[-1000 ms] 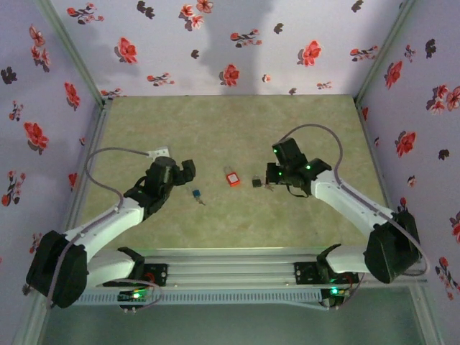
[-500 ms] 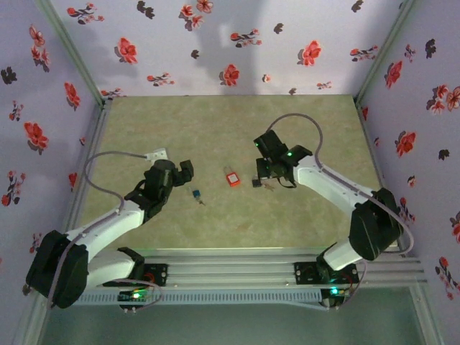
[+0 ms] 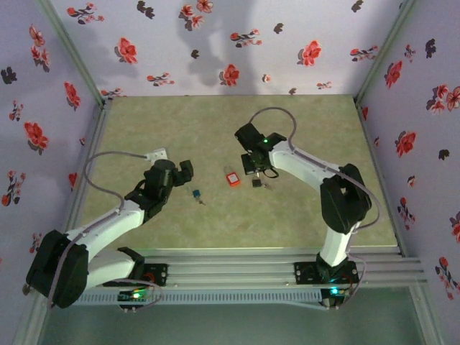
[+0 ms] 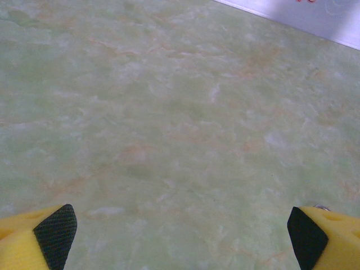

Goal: Lock with the key

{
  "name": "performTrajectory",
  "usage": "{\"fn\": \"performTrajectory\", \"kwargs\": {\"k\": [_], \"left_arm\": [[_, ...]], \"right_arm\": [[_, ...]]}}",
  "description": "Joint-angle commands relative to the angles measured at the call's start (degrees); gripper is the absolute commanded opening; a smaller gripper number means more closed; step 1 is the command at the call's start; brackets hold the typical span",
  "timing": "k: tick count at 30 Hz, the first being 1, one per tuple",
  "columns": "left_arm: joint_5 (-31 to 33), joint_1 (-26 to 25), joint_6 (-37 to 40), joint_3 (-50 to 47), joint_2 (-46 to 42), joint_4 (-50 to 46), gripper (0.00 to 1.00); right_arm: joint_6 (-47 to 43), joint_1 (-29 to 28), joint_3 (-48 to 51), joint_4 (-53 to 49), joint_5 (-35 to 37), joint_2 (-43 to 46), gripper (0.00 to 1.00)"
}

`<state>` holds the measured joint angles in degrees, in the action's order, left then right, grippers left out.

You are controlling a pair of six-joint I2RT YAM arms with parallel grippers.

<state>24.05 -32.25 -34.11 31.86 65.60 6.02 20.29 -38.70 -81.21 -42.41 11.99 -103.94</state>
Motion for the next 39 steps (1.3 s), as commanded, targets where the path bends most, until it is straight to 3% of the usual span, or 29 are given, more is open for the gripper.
{"fn": "performTrajectory", "kwargs": {"k": [1,16,39], "left_arm": [[2.1,0.1,-0.2,0.5,-0.6,1.0,1.00],[2.1,0.2,0.1,0.8,-0.1,0.6,1.00],[2.1,0.2,-0.1,1.2,-0.1,-0.3,1.00]], "right_arm": [[-1.7,-0.5,-3.3,-2.8,-0.3,-3.2,0.00],[-3.2,-0.6,-10.7,-1.3,-5.6,-13.0,0.00],[-4.1,-0.7,-15.8,-2.5,-9.5,-19.8,0.00]]}}
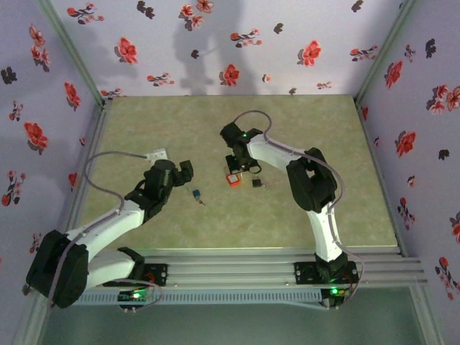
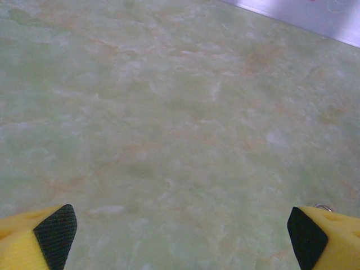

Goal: Lock with the key

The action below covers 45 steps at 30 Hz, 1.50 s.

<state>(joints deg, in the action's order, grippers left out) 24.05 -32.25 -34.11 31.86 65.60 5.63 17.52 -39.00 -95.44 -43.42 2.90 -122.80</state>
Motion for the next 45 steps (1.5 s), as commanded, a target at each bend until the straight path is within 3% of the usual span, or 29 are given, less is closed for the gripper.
{"fn": "performTrajectory", "kwargs": {"k": [1,33,45], "left_arm": [[2.0,0.2,0.0,1.3,0.0,0.1,1.00],[2.0,0.2,0.0,1.9,0.8,-0.6,1.00],[2.0,0.2,0.0,2.1,1.2,-0.7,1.00]], "right_arm": [[-1.4,-0.4,-1.6,-1.5,-0.6,-1.1,0.00],[-2.8,-0.3,-3.2,-2.8,-1.7,-4.6,0.02],[-2.9,-0.3,-3.1,-3.0,-1.9,-5.0,0.11]]}}
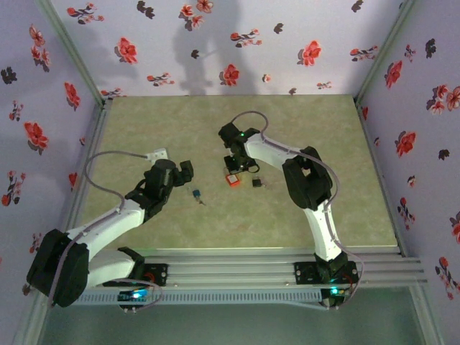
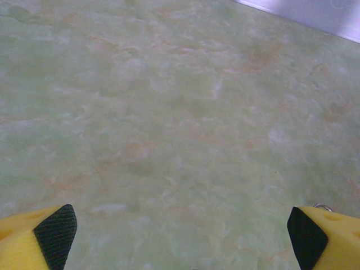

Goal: Lock with the key

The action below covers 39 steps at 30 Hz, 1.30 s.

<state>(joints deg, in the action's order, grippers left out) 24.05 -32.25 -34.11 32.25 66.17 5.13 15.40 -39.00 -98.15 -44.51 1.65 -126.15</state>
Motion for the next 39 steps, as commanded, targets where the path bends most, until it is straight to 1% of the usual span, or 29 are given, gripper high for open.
{"fn": "performTrajectory", "kwargs": {"k": [1,8,16,24,28,39], "left_arm": [[2.0,0.2,0.0,1.8,0.7,-0.2,1.00],[2.0,0.2,0.1,2.0,1.0,-0.4,1.00],[1.9,0.1,0.1,2.1,1.5,-0.5,1.00],[1.9,0.2,0.0,2.2,1.6,-0.5,1.00],[1.9,0.2,0.0,2.2,1.6,-0.6,1.00],[1.8,0.2,0.0,2.3,1.6,-0.8,1.00]], "right_arm": [[-0.8,-0.3,-0.4,-1.9,-0.7,-1.7,0.11],[-0.9,-0.2,-0.4,-2.1,-0.4,-1.6,0.13],[-1.0,-0.2,-0.4,-2.3,-0.2,-1.3,0.18],[-0.9,-0.2,-0.3,-2.4,-0.1,-0.6,0.21],[-0.8,-0.2,-0.1,-2.3,0.1,0.1,0.24],[-0.5,-0.2,0.5,-2.3,1.6,2.5,0.26]]}}
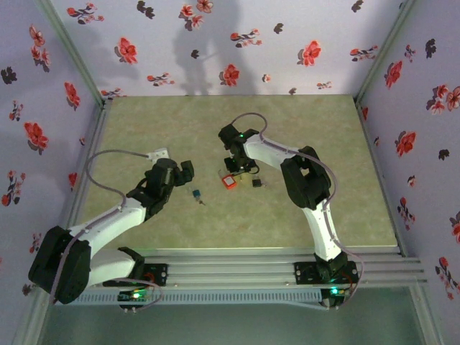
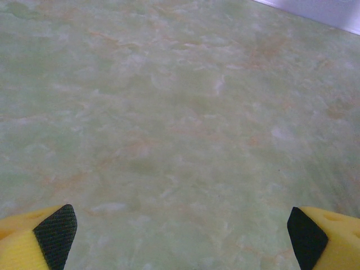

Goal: Lock with the key

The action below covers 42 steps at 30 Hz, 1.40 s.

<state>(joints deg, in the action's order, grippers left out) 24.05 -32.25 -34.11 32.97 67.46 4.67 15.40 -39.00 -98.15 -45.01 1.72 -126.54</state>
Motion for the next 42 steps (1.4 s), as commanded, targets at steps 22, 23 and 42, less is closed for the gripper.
{"fn": "performTrajectory", "kwargs": {"k": [22,23,42], "left_arm": [[1.7,0.1,-0.1,1.8,0.2,-0.8,1.00],[1.7,0.1,-0.1,1.8,0.2,-0.8,1.00],[1.7,0.1,-0.1,2.0,0.5,-0.9,1.00]], "right_arm": [[0.3,-0.1,2.4,-0.2,0.2,4.6,0.27],[0.4,-0.3,2.7,0.2,-0.2,4.8,0.27],[0.9,-1.0,2.6,0.8,-1.7,4.7,0.26]]}}
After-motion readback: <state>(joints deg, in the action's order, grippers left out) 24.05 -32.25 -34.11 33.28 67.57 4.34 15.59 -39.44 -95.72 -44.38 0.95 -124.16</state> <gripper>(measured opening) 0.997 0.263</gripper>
